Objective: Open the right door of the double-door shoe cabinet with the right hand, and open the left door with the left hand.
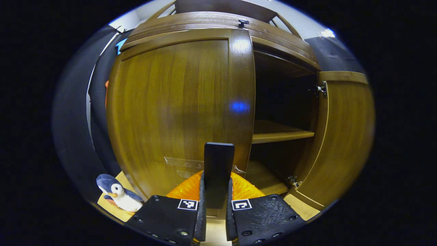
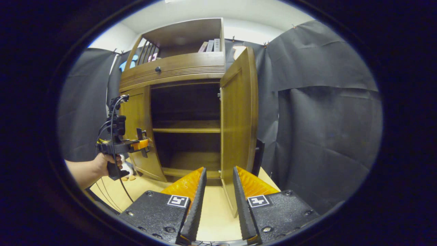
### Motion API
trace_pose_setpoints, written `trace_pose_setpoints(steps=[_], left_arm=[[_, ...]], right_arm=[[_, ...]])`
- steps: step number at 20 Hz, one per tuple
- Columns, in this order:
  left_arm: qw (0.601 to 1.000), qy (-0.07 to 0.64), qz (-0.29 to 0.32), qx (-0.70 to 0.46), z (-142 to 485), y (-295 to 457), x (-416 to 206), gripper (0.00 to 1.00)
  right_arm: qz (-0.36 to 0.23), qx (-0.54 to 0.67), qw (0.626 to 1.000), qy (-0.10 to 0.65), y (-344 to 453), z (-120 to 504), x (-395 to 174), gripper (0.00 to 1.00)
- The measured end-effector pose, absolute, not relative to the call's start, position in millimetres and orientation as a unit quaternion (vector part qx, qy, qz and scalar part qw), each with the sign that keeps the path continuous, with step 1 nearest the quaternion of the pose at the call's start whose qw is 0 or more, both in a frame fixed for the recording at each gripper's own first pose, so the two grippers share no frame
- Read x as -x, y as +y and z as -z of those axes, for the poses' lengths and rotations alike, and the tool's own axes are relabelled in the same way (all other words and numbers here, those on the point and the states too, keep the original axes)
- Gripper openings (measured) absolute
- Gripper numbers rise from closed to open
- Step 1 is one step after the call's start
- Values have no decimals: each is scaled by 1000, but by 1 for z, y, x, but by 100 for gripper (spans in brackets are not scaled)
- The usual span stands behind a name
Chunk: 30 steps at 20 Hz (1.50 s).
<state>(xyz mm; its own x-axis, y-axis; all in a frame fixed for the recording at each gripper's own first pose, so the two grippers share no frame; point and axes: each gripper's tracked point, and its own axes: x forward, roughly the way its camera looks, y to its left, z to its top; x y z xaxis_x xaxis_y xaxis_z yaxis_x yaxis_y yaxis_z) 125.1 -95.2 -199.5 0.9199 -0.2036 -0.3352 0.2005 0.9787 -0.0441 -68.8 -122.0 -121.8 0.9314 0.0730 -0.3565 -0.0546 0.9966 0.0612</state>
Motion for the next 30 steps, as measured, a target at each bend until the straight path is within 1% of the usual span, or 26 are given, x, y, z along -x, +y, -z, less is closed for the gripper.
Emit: trace_pose_setpoints(steps=[5,6,8,11,12,14,15,16,17,18,19,20,21,22,23,26,27,30], left_arm=[[981,172,93,6,195,-79,-99,22],[981,172,88,7,193,-76,-94,22],[982,171,78,7,190,-69,-84,22],[982,175,66,9,186,-56,-69,22],[983,174,62,10,185,-52,-64,22],[983,175,51,14,183,-42,-53,22],[983,175,45,15,183,-37,-49,22],[984,175,38,13,183,-31,-45,22],[984,174,30,12,183,-25,-40,21],[984,174,22,10,182,-21,-35,21],[985,173,15,9,180,-14,-31,21],[985,174,7,10,180,-8,-26,29],[985,175,-1,10,179,-1,-21,21],[984,176,-9,10,179,6,-18,21],[984,176,-18,8,178,13,-13,21],[984,173,-47,-10,173,37,-2,21],[984,169,-52,-13,169,41,-1,21],[984,164,-61,-13,164,53,2,20]], right_arm=[[-66,-18,981,182,-102,125,55,49],[-71,-17,980,183,-98,126,53,51],[-80,-15,979,185,-90,130,50,49],[-97,-11,978,186,-77,132,49,49],[-101,-10,977,186,-75,133,49,51],[-109,-12,976,186,-70,133,47,49],[-113,-13,976,187,-67,133,45,51],[-119,-15,975,188,-63,134,44,49],[-125,-16,974,189,-59,134,43,51],[-135,-18,973,187,-53,134,42,49],[-144,-19,972,184,-46,132,42,51],[-152,-18,971,182,-42,132,40,52],[-159,-15,971,180,-37,132,39,51],[-164,-13,970,179,-32,132,39,49],[-168,-11,969,178,-29,132,38,51],[-179,-11,968,178,-20,133,37,50],[-182,-12,967,178,-17,133,36,52],[-189,-15,966,177,-9,132,34,52]])
